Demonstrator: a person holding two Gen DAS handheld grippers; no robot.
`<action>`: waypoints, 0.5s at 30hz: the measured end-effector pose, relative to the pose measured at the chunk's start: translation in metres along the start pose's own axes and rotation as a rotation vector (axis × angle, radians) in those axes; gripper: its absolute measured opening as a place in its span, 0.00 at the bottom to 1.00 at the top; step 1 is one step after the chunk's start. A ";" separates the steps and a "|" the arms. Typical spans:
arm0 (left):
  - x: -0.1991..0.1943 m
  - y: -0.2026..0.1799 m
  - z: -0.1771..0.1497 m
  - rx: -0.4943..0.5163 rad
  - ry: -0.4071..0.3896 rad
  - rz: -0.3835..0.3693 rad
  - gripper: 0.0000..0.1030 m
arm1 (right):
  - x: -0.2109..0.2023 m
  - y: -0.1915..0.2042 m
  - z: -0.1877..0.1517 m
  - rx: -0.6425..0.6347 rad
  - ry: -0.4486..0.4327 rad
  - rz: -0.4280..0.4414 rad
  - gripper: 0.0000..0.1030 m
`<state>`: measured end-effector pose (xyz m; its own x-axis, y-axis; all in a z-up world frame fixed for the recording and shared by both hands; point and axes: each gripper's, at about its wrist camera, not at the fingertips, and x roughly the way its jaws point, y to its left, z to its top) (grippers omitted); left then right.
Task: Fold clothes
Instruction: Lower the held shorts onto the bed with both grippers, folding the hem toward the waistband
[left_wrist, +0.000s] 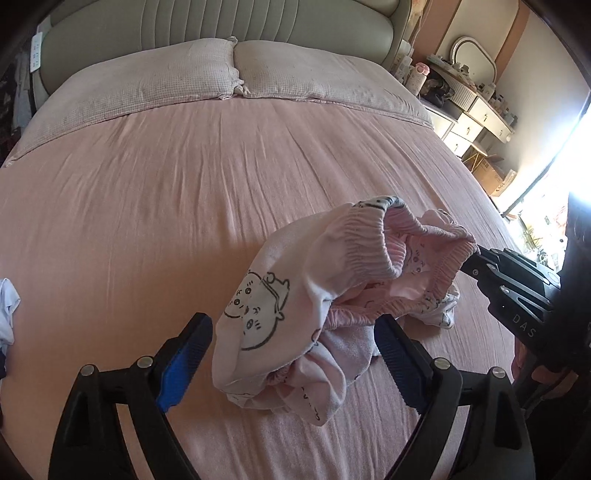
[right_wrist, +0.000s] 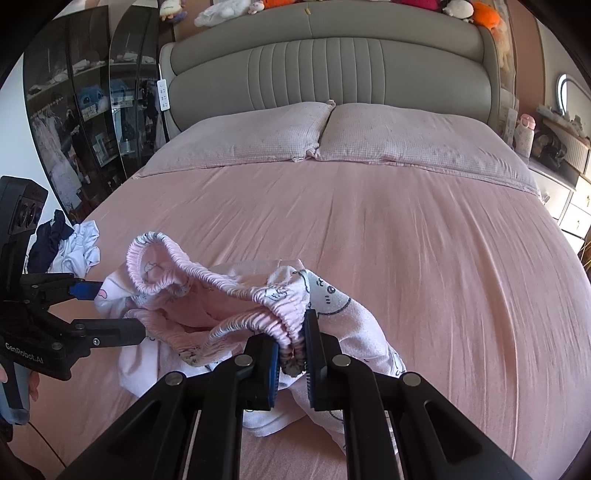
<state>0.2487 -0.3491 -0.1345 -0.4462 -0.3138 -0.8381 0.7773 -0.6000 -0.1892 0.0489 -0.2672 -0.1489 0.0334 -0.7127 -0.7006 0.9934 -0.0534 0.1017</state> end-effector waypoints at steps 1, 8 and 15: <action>-0.004 -0.002 0.003 0.004 -0.014 0.031 0.87 | -0.002 0.000 0.002 0.001 -0.007 0.003 0.08; -0.026 -0.027 0.023 0.065 -0.130 0.079 0.87 | -0.014 0.004 0.009 0.017 -0.045 0.043 0.08; 0.000 -0.044 0.025 0.062 -0.144 0.151 0.87 | -0.018 0.008 0.011 0.007 -0.052 0.043 0.08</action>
<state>0.2032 -0.3414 -0.1132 -0.3891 -0.5023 -0.7722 0.8134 -0.5808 -0.0320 0.0548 -0.2621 -0.1277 0.0699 -0.7499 -0.6579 0.9904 -0.0266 0.1356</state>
